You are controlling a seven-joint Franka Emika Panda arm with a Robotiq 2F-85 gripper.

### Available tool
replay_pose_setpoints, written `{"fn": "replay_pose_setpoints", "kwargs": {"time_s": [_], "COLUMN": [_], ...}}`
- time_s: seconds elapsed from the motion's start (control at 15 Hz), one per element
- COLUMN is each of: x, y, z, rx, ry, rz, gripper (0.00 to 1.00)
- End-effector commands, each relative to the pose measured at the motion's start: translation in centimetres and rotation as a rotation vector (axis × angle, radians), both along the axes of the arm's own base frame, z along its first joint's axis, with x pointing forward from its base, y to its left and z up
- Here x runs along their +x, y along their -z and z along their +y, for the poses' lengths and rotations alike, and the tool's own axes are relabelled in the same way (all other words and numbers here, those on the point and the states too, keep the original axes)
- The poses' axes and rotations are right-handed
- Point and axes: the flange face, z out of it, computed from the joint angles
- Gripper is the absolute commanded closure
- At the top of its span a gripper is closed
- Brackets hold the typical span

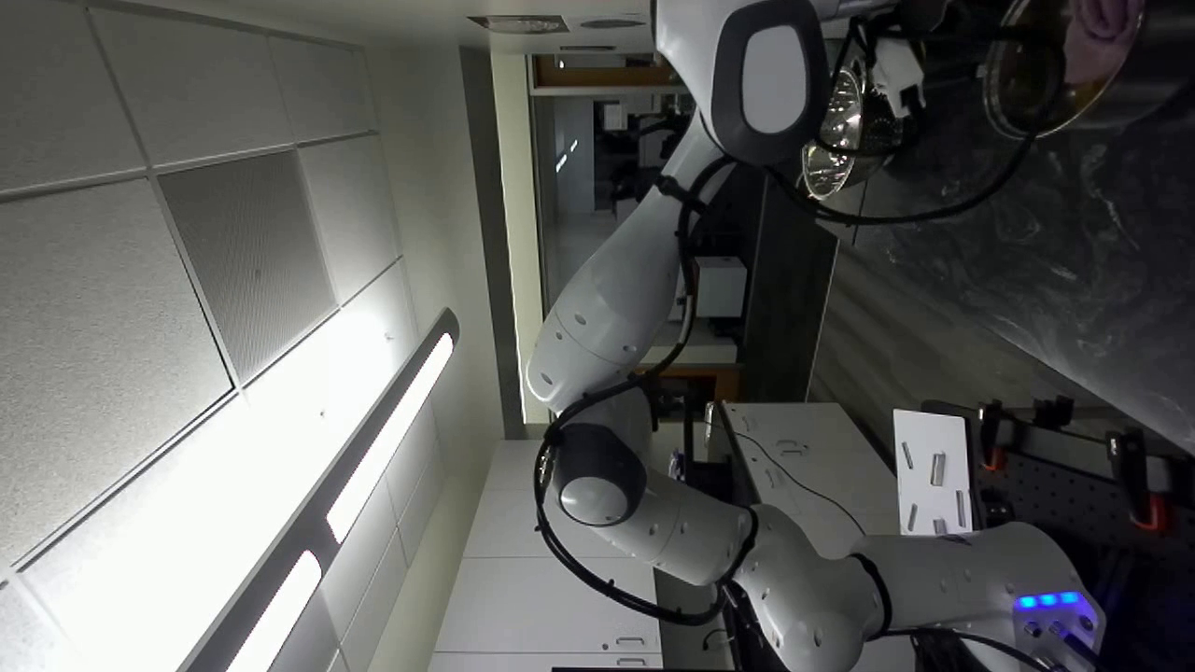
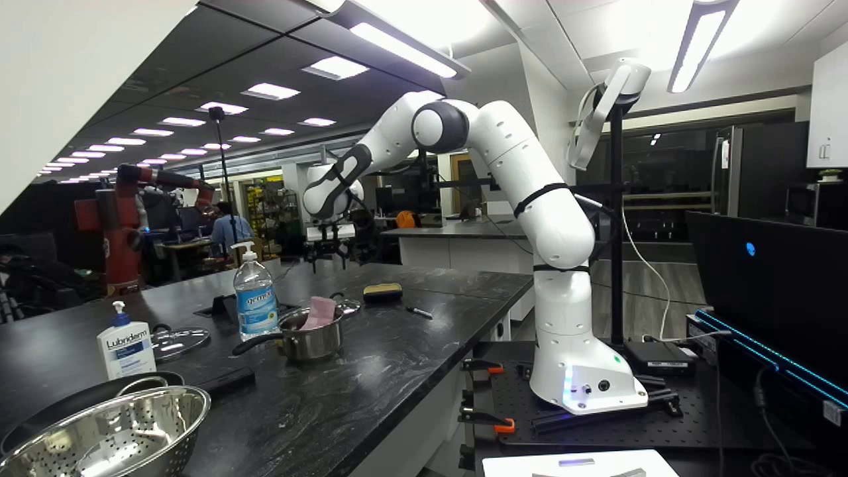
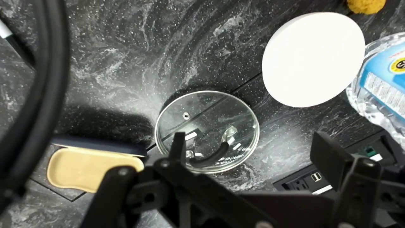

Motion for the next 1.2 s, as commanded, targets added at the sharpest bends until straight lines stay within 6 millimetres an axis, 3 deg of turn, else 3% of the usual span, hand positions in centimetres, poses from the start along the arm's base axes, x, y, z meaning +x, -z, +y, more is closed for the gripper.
{"fn": "replay_pose_setpoints", "kwargs": {"time_s": [0.0,0.4,1.13], "x": [1.5,3.1,5.8], "y": [0.6,2.3,5.5], "z": [-2.3,-5.4,-7.5], "rx": [0.028,0.054,0.043], "ry": [0.139,0.335,0.627], "rz": [-0.007,0.006,0.002], "gripper": [0.00,0.00,0.00]}}
